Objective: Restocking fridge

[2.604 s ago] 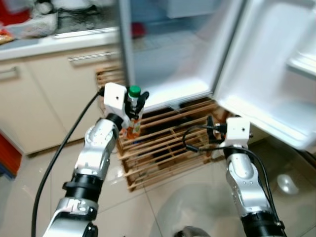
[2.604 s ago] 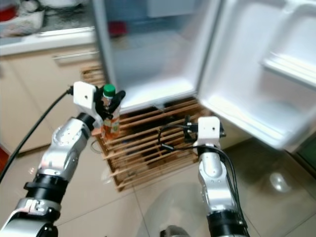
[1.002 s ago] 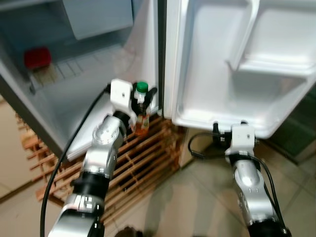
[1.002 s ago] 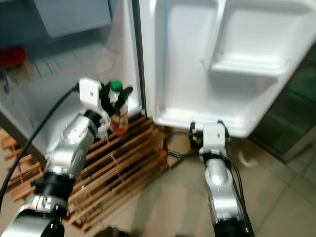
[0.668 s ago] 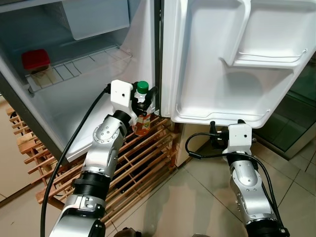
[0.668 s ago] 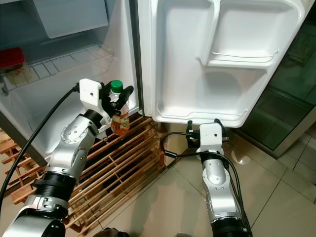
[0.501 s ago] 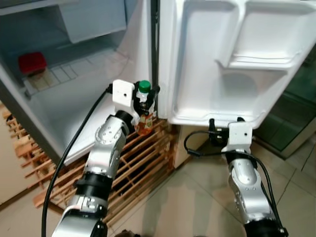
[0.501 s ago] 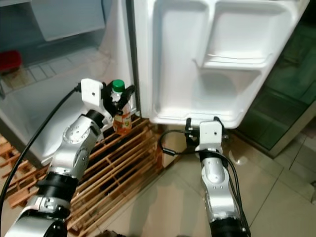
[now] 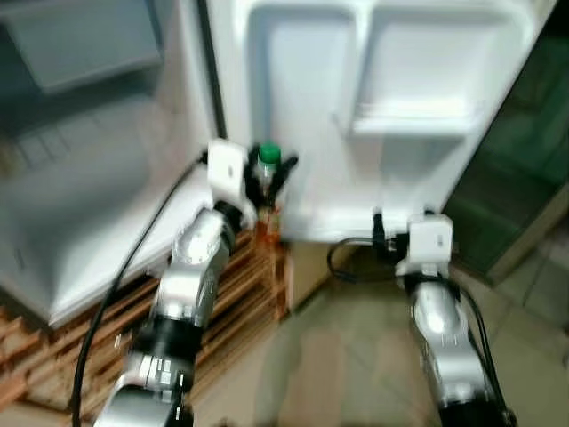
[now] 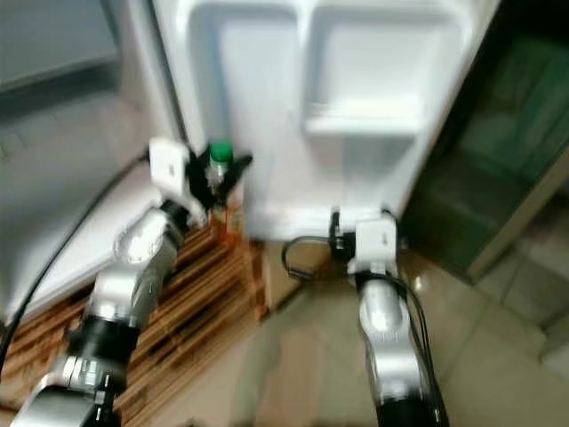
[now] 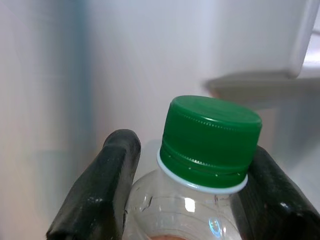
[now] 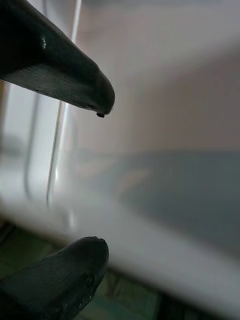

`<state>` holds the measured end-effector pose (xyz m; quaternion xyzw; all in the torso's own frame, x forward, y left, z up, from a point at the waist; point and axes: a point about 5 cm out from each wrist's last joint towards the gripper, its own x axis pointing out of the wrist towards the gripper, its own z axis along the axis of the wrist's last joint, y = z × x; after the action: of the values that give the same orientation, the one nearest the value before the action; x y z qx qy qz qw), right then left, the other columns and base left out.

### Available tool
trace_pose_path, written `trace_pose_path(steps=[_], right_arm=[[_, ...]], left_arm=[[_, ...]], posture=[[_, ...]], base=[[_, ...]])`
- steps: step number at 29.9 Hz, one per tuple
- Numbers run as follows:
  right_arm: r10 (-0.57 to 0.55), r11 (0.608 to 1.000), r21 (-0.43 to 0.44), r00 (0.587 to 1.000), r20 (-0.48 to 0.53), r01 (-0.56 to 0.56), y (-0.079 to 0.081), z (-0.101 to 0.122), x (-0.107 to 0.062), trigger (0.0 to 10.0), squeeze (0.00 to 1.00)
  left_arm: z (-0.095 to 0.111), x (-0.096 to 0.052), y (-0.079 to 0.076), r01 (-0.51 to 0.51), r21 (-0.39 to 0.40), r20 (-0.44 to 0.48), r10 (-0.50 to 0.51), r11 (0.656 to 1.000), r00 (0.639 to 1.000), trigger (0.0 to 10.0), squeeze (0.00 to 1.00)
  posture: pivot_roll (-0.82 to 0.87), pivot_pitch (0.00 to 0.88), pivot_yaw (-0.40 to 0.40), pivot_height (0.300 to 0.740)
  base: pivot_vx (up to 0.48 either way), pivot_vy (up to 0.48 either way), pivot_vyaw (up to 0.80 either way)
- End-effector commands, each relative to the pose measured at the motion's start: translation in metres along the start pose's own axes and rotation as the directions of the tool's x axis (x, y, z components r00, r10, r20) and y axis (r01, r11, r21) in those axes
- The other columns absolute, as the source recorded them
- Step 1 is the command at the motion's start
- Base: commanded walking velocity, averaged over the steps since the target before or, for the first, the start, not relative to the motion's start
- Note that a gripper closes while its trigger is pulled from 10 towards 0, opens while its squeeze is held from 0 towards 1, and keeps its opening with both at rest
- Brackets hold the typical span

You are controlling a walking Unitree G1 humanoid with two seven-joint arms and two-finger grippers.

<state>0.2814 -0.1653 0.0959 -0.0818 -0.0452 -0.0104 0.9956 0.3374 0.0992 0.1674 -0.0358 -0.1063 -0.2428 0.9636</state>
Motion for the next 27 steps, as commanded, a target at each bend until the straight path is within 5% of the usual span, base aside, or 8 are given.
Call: trace_pose_path(steps=[1,6,13,20,27], right_arm=[[-0.002,1.000,-0.006,1.000,-0.009,0.002,-0.002,-0.001,-0.003,10.0,0.00],[0.041,0.999,-0.022,0.999,0.010,-0.040,0.002,0.004,-0.007,10.0,0.00],[0.061,0.998,-0.031,0.998,0.000,-0.061,0.001,0.005,-0.021,10.0,0.00],[0.051,0.997,-0.049,0.998,-0.035,-0.053,-0.006,0.008,-0.051,10.0,0.00],[0.096,0.990,-0.099,0.993,-0.065,-0.102,-0.013,0.023,-0.085,10.0,0.00]], left_arm=[[0.005,0.004,-0.001,-0.009,0.015,0.022,0.009,1.000,1.000,10.0,0.00],[0.006,0.013,-0.001,-0.037,0.113,0.029,0.033,0.993,0.999,10.0,0.00],[0.014,0.026,-0.002,-0.058,0.154,0.071,0.048,0.986,0.996,10.0,0.00],[0.022,0.038,-0.007,-0.084,0.133,0.133,0.066,0.987,0.989,10.0,0.00],[0.027,0.054,-0.017,-0.126,0.105,0.201,0.103,0.986,0.974,10.0,0.00]], posture=[[-0.11,0.000,0.033,0.740],[-0.12,0.000,0.019,0.740],[-0.15,0.000,0.014,0.740],[-0.25,0.015,0.009,0.740],[-0.37,0.120,-0.030,0.740]], base=[[0.000,0.000,0.00],[0.000,0.000,0.00],[0.000,0.000,0.00],[0.000,0.000,0.00],[0.000,0.000,0.00]])
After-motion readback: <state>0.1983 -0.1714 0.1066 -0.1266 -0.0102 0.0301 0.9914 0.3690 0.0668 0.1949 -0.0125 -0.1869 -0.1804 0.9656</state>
